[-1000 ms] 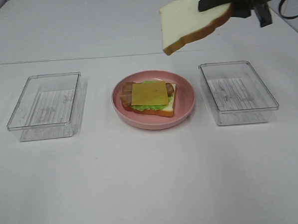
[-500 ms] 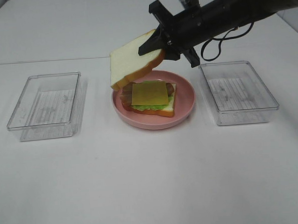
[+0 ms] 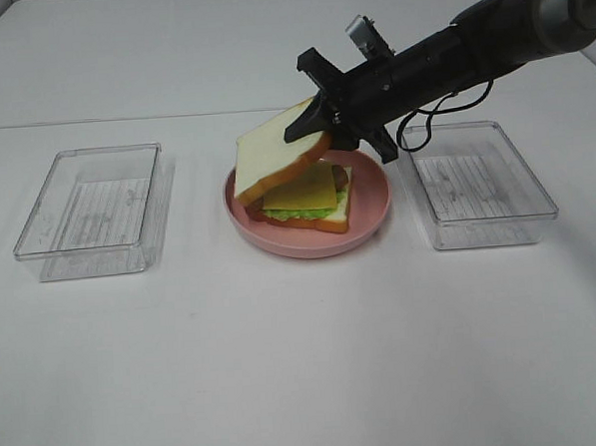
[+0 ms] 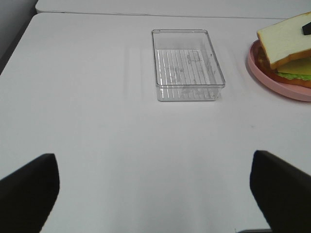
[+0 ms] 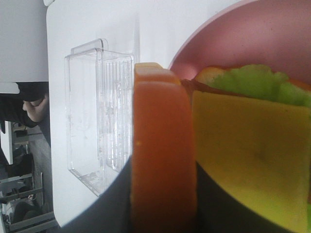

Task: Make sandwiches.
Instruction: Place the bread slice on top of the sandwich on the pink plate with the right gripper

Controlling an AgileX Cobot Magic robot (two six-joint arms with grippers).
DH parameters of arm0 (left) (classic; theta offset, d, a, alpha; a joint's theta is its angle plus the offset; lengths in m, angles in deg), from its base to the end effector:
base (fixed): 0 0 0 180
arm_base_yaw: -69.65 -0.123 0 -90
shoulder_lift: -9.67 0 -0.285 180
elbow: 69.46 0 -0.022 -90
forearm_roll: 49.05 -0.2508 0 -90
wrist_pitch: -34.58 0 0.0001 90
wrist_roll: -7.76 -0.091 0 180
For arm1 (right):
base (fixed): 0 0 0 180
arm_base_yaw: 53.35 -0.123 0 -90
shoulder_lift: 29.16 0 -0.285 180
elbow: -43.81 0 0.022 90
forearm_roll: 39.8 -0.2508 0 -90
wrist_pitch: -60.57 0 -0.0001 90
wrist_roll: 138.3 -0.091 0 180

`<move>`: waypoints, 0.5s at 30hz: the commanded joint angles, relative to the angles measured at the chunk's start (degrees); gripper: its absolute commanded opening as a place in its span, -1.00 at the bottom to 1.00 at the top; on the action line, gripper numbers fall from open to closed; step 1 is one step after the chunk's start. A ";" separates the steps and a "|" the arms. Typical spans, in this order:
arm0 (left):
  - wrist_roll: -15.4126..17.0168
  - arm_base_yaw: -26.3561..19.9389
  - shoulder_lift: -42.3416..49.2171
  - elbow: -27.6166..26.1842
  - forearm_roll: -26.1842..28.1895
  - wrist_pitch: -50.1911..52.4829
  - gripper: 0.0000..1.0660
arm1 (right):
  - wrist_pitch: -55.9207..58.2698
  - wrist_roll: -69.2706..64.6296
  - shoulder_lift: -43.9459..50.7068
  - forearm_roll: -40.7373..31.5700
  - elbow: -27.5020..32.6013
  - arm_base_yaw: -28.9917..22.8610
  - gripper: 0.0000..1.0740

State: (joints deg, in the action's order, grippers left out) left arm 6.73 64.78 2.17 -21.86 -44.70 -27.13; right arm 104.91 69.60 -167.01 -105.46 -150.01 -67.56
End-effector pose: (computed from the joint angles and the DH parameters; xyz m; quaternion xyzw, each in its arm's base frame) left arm -0.0079 -0.0068 0.2808 -0.0263 0.8508 -0.0109 0.5248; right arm 0.4420 0.1718 0.1340 0.0238 0.9049 0.4031 0.1341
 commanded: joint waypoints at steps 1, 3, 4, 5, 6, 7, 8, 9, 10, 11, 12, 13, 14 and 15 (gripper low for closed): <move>0.06 -0.11 1.26 0.06 0.57 0.34 0.88 | -0.29 -0.11 0.06 1.60 -0.57 0.17 -1.00; 0.06 -0.11 1.26 0.06 0.57 0.34 0.88 | -0.29 -0.11 0.06 1.72 -0.57 0.17 -1.00; 0.06 -0.11 1.26 0.06 0.57 0.34 0.88 | -0.46 -0.11 0.06 1.66 -0.57 0.17 -1.00; 0.06 -0.11 1.26 0.06 0.57 0.34 0.88 | -0.46 -0.11 0.06 1.66 -0.57 0.17 -1.00; 0.06 -0.11 1.26 0.06 0.57 0.34 0.88 | -0.74 -0.11 0.06 1.66 -0.57 0.17 -1.00; 0.06 -0.11 1.26 0.06 0.57 0.34 0.88 | -1.20 -0.11 0.06 1.66 -0.57 0.17 -1.00; 0.06 -0.11 1.26 0.06 0.57 0.34 0.88 | -1.20 -0.11 0.06 1.66 -0.57 0.17 -1.00; 0.06 -0.11 1.26 0.06 0.57 0.34 0.88 | -1.38 -0.11 0.06 1.66 -0.52 0.17 -1.00; 0.06 -0.11 1.26 0.06 0.57 0.34 0.88 | -1.38 -0.11 0.06 1.66 -0.52 0.17 -1.00; 0.06 -0.11 1.26 0.06 0.57 0.34 0.88 | -1.38 -0.11 0.06 1.66 -0.52 0.17 -1.00; 0.06 -0.11 1.26 0.06 0.57 0.34 0.88 | -1.38 -0.11 0.06 1.78 -0.52 0.17 -1.00; 0.06 -0.11 1.26 0.06 0.57 0.34 0.88 | -1.38 -0.11 0.06 1.78 -0.52 0.17 -1.00; 0.06 -0.11 1.26 0.06 0.57 0.34 0.88 | -1.38 -0.11 0.06 2.18 -0.52 0.17 -1.00; 0.06 -0.11 1.26 0.06 0.57 0.34 0.88 | -1.38 -0.11 0.06 2.35 -0.52 0.17 -1.00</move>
State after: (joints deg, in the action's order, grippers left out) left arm 6.73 64.78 2.17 -21.86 -44.64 -27.13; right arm 103.77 69.54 -167.01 -103.51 -150.01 -67.56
